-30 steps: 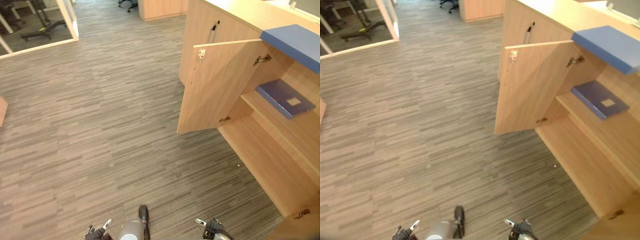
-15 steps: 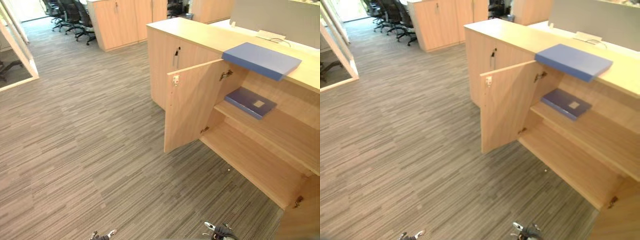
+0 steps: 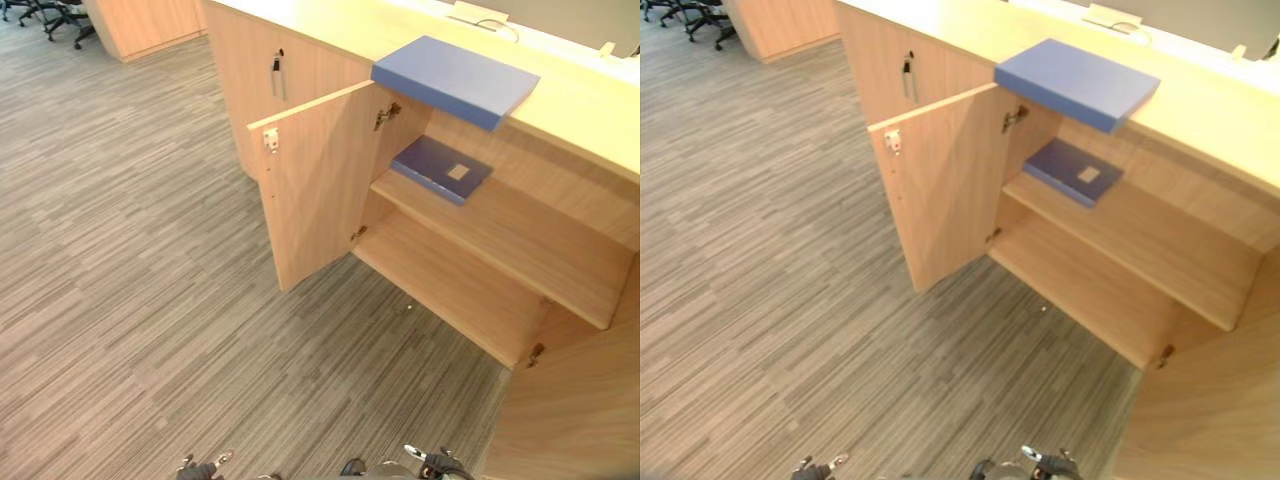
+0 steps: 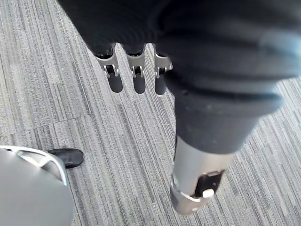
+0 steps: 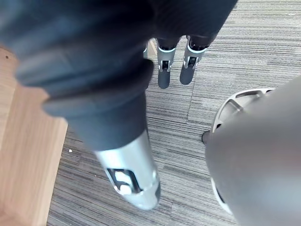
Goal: Walk over to the cabinet, pick up the folder, carry it to the office cabinet, place the folder inside the office cabinet, then close the office cabinet door
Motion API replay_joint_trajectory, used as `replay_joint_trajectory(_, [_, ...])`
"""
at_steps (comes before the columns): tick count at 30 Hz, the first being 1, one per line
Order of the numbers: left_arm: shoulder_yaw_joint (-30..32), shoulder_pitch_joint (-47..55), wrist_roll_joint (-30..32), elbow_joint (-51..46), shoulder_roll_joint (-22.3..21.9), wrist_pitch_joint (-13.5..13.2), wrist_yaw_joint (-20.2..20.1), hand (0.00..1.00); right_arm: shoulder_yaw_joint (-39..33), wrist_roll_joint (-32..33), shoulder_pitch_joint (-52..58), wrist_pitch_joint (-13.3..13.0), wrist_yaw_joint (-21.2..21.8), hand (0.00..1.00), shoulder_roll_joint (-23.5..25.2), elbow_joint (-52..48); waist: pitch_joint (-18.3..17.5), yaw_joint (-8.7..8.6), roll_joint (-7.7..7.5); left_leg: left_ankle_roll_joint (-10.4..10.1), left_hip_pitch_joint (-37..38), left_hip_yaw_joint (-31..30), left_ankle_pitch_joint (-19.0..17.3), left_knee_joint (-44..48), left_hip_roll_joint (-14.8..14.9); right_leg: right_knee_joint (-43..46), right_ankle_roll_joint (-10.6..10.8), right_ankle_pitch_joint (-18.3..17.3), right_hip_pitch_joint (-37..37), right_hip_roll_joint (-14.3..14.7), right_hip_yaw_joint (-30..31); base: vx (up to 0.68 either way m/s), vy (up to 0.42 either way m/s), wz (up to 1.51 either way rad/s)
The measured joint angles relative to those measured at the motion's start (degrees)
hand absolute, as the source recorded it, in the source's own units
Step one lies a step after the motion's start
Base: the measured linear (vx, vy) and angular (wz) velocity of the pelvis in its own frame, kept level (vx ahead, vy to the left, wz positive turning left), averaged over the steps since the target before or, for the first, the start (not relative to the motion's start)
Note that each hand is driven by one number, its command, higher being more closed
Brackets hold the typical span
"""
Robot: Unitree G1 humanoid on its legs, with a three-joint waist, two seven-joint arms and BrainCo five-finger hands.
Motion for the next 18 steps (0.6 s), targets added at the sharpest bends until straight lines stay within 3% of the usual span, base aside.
replay_joint_trajectory(1, [1.15, 0.39, -0.02, -0.66, -0.49, 0.14, 0.01, 0.0, 0.29, 0.04, 0.51, -0.01, 0.03, 0.0, 0.17, -0.89, -0.05, 0.28, 0.15, 1.4, -1.76, 0.49, -1.3, 6.91, 2.47, -0.75, -0.03, 0.01, 0.99, 1.02, 0.92, 0.15, -0.133, -0.91])
replay_joint_trajectory(2, [2.51, 1.46, -0.19, -1.93, -1.29, 0.27, -0.01, 0.0, 0.69, 0.1, 1.36, -0.09, 0.02, 0.0, 0.21, -1.69, -0.17, 0.85, 0.79, 3.34, -4.45, 0.72, -1.29, 19.78, 7.69, -1.92, -0.19, -0.09, 3.25, 3.21, 3.65, 0.23, -0.093, -1.26])
replay_joint_trajectory(3, [2.41, 2.24, -0.37, -2.62, -1.44, 0.27, -0.05, 0.0, 1.99, 0.18, 2.36, -0.07, -0.04, 0.0, -0.15, -1.85, -0.51, 1.68, 1.55, 5.29, -6.14, 0.04, 1.35, 28.83, 11.63, -3.24, -0.51, -0.29, 5.47, 5.15, 6.67, 0.32, -0.045, -1.31])
replay_joint_trajectory(5, [1.99, 2.43, -0.56, -3.09, -0.8, 0.26, -0.18, 0.0, 3.1, 0.17, 3.16, -0.06, -0.09, 0.0, -0.15, -2.62, -0.94, 2.84, 0.92, 5.02, -10.13, -2.72, 6.02, 38.92, 14.14, -4.83, -0.98, -0.54, 7.9, 5.82, 10.81, 0.39, 0.021, -1.16])
replay_joint_trajectory(7, [1.16, 1.58, -0.55, -3.22, -0.28, 0.23, -0.37, 0.0, 2.94, 0.16, 1.91, 0.18, -0.46, 0.0, -1.04, -2.28, -0.5, 3.5, 0.36, 3.98, -15.35, -5.83, -0.88, 40.68, 11.87, -4.8, -1.08, -0.61, 8.2, 3.85, 15.16, 0.31, 0.051, -1.04])
replay_joint_trajectory(10, [-0.3, 2.03, -0.53, -3.83, -0.27, 0.23, -0.39, 0.0, 2.9, 0.17, -0.19, 0.18, -0.71, 0.0, -1.58, -0.97, 0.41, 4.04, -0.32, 3.7, -20.65, -9.2, -4.46, 31.69, 5.32, -4.18, -0.92, -0.51, 8.9, -1.03, 19.56, 0.26, 0.202, -0.95])
replay_joint_trajectory(11, [-1.31, 2.07, -0.52, -4.41, -0.5, 0.2, -0.41, 0.0, 3.02, 0.17, -0.2, 0.18, -0.71, 0.0, -1.5, -0.98, 0.57, 4.57, -0.05, 3.04, -21.49, -11.87, -4.08, 23.7, 2.01, -3.68, -0.85, -0.52, 9.94, -3.04, 20.58, 0.36, 0.372, -0.83])
replay_joint_trajectory(12, [-2.01, 2.41, -0.5, -5.05, -1.02, 0.16, -0.43, 0.0, 3.39, 0.12, -0.33, 0.15, -0.67, 0.0, -1.57, -1.02, 0.49, 5.04, 0.75, 0.96, -21.12, -16.52, -1.96, 13.16, -1.15, -2.74, -0.05, -0.79, 10.32, -4.31, 21.26, 0.32, 0.352, -0.75])
replay_joint_trajectory(13, [-2.42, 2.77, -0.5, -5.35, -1.43, -0.05, -0.44, 0.0, 4.44, 0.09, -0.28, 0.05, -0.66, 0.0, -1.81, -1.06, 0.05, 5.12, 1.55, 0.17, -20.98, -19.46, 0.36, 7.08, -2.06, -2.28, 0.82, -1.14, 10.31, -4.36, 21.59, 0.36, 0.392, -0.83])
replay_joint_trajectory(14, [-2.62, 2.76, -0.57, -5.12, -1.32, -0.25, -0.64, 0.0, 5.66, -0.03, -0.59, 0.03, -0.51, 0.0, -1.22, -0.96, 0.04, 5.87, 1.81, -0.49, -20.31, -20.96, 7.1, 4.74, -3.34, -1.67, 3.43, -2.49, 10.66, -5.59, 22.78, 0.35, 0.347, -0.51])
replay_joint_trajectory(15, [-2.87, 1.26, -0.5, -5.5, -0.43, -0.51, -0.55, 0.0, 7.82, -0.08, -0.75, 0.03, -0.33, 0.0, -0.26, -1.29, -0.22, 5.41, 0.03, 0.36, -20.16, -20.38, 6.57, 3.95, -4.95, -1.46, 3.46, -2.44, 9.85, -7.0, 22.5, 0.34, 0.328, -0.3])
replay_joint_trajectory(18, [-3.9, -1.02, -0.47, -6.69, -1.28, -0.85, -0.64, 0.0, 9.27, -0.12, -1.38, 0.01, -0.33, 0.0, -0.08, -1.46, -0.23, 5.53, -0.08, 2.16, -18.77, -18.47, 5.48, 3.72, -6.35, -0.8, 3.5, -0.28, 9.04, -7.92, 22.23, 0.22, 0.223, -0.12])
